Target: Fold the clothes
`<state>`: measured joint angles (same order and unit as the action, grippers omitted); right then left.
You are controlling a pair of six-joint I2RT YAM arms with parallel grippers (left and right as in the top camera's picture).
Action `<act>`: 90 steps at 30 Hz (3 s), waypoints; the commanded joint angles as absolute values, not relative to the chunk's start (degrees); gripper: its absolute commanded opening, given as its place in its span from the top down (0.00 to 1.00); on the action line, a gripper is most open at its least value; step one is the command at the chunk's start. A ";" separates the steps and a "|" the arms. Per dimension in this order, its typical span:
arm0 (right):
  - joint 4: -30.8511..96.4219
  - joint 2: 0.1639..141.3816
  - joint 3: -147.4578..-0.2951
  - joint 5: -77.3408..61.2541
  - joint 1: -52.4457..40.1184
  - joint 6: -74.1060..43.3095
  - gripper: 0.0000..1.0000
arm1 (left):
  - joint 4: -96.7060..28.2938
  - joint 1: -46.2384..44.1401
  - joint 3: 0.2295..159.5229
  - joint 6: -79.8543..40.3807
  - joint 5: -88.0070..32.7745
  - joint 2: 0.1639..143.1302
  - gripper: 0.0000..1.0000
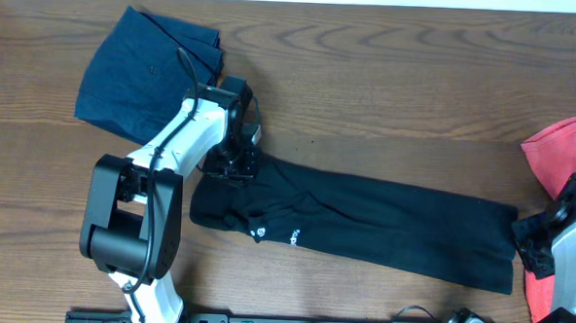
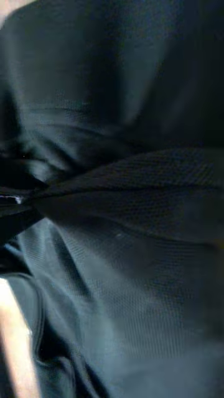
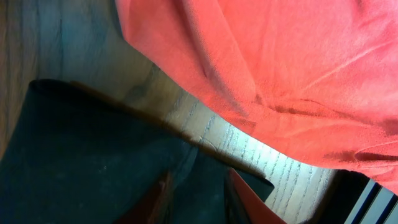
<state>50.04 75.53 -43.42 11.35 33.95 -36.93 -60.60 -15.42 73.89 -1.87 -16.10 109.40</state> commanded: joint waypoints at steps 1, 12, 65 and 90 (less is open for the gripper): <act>49.91 75.33 -43.22 11.53 34.33 -37.67 0.74 | -65.45 -14.44 76.05 0.21 -12.49 109.25 0.94; 49.50 75.33 -43.22 10.92 34.33 -37.67 0.74 | -69.60 -11.35 81.62 0.40 -9.58 108.49 0.94; -10.41 104.14 -31.68 -29.98 28.86 -36.40 0.82 | -22.41 -11.79 64.64 -5.04 -9.87 108.73 0.92; 31.94 91.68 -62.22 -21.43 37.54 0.14 0.39 | -53.34 -11.16 76.09 -3.49 -9.82 90.41 0.24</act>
